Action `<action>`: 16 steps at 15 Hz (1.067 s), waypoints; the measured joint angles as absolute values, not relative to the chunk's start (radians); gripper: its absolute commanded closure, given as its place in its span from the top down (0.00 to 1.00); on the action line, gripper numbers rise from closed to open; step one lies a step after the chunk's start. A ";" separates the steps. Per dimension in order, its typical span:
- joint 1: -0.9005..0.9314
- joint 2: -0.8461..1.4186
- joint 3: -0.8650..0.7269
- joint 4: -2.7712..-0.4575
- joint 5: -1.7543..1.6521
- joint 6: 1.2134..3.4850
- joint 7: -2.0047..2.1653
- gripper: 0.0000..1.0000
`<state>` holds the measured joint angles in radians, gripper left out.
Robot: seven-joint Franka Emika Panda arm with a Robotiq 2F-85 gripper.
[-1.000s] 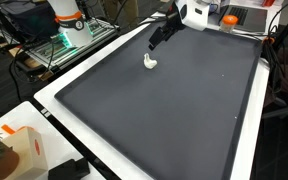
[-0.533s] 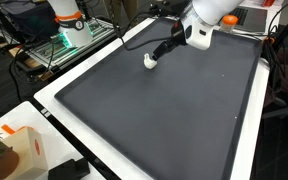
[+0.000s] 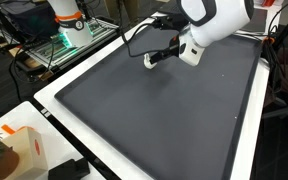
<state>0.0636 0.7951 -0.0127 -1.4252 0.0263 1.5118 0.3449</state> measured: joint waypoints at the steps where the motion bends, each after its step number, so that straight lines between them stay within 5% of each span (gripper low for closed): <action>1: 0.066 0.799 -0.013 -1.413 0.030 1.489 0.358 1.00; 16: 0.071 0.892 -0.029 -1.315 0.037 1.439 0.367 1.00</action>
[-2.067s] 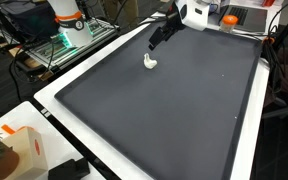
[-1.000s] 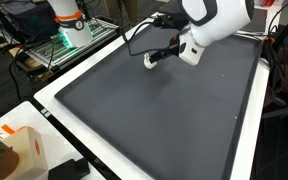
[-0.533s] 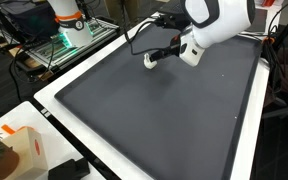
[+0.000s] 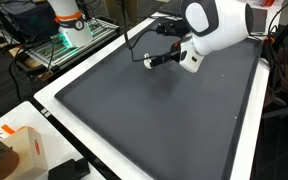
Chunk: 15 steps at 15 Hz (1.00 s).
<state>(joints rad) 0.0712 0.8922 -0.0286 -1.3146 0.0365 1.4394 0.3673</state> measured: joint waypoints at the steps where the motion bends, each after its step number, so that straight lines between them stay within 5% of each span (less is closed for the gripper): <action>1: 0.071 0.898 -0.029 -1.307 0.037 1.436 0.366 1.00; 9: 0.072 0.902 -0.032 -1.290 0.037 1.419 0.357 1.00; 15: 0.073 0.774 -0.027 -1.484 0.046 1.501 0.333 1.00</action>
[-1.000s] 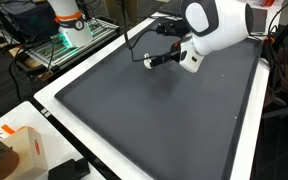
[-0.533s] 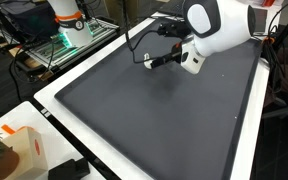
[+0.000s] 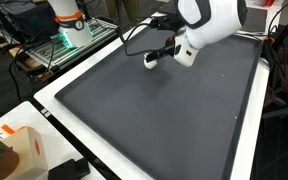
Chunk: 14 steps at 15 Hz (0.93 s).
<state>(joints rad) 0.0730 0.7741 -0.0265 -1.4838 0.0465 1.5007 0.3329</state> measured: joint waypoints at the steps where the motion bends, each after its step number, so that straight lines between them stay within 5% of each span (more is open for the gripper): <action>1: 0.074 0.744 -0.025 -1.532 0.052 1.539 0.333 1.00; 7: 0.083 0.539 -0.026 -1.820 0.061 1.846 0.342 1.00; 14: 0.078 0.483 -0.029 -1.881 0.062 1.884 0.344 1.00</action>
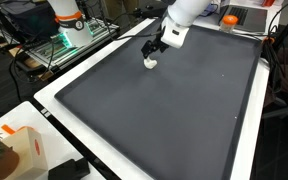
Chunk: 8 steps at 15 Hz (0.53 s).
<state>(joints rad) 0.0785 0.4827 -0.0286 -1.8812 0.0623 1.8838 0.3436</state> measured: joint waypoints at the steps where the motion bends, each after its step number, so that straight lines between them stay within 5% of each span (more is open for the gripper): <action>1: 0.077 0.474 -0.029 -1.896 0.062 1.902 0.344 1.00; 8: 0.075 0.318 -0.029 -2.105 0.065 2.112 0.344 1.00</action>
<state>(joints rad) 0.0746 0.3183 -0.0287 -2.1045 0.0654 2.1122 0.3438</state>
